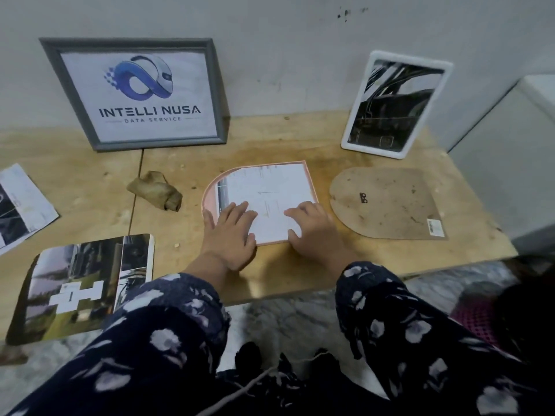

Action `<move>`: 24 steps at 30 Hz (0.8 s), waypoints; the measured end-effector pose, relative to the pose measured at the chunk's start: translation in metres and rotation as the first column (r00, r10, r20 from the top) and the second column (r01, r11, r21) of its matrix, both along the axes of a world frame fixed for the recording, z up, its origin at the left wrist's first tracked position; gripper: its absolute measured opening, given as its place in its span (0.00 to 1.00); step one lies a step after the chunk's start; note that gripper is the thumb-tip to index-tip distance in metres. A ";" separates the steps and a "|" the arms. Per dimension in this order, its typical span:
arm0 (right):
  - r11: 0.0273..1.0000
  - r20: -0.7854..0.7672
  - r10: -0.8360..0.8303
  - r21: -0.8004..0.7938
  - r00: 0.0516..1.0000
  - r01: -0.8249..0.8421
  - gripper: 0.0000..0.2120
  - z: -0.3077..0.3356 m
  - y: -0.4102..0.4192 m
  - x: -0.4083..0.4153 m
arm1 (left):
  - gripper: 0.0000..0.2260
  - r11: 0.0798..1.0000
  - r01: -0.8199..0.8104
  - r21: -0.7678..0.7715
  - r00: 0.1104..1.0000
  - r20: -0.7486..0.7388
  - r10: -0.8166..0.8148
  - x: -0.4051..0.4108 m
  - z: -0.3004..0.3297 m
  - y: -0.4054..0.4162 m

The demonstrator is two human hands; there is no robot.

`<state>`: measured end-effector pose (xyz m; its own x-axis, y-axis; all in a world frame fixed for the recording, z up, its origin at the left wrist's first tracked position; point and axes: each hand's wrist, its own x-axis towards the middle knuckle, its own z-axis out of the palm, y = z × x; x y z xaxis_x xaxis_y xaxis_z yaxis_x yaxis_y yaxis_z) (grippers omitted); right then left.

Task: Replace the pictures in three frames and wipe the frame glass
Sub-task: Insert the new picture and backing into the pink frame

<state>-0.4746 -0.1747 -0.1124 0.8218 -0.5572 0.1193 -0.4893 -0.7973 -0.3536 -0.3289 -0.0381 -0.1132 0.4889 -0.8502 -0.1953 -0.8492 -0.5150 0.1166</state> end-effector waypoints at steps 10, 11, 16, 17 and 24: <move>0.934 -0.076 -0.276 0.212 0.958 0.286 0.18 0.027 -0.081 -0.073 | 0.18 0.960 -0.178 -0.217 0.984 -0.050 0.171 -0.067 0.032 -0.067; 0.917 -0.096 -0.315 0.224 0.944 0.329 0.18 0.028 -0.091 -0.083 | 0.18 0.958 -0.176 -0.228 0.984 -0.058 0.167 -0.076 0.034 -0.080; 0.836 -0.198 -0.462 0.228 0.864 0.500 0.20 0.027 -0.138 -0.141 | 0.17 0.952 -0.235 -0.195 0.963 -0.179 0.202 -0.125 0.036 -0.139; 0.815 -0.210 -0.492 0.228 0.845 0.532 0.21 0.027 -0.147 -0.152 | 0.18 0.954 -0.252 -0.165 0.956 -0.195 0.219 -0.135 0.036 -0.150; 0.676 -0.198 -0.592 0.405 0.781 0.615 0.24 0.018 -0.179 -0.179 | 0.24 0.883 -0.469 0.004 0.843 -0.297 0.449 -0.160 0.030 -0.186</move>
<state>-0.6532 -0.3532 -0.0940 0.2866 -0.9155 -0.2823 -0.8354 -0.0946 -0.5414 -0.4887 -0.2244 -0.0830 0.7594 -0.5576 -0.3354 -0.4429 -0.8205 0.3613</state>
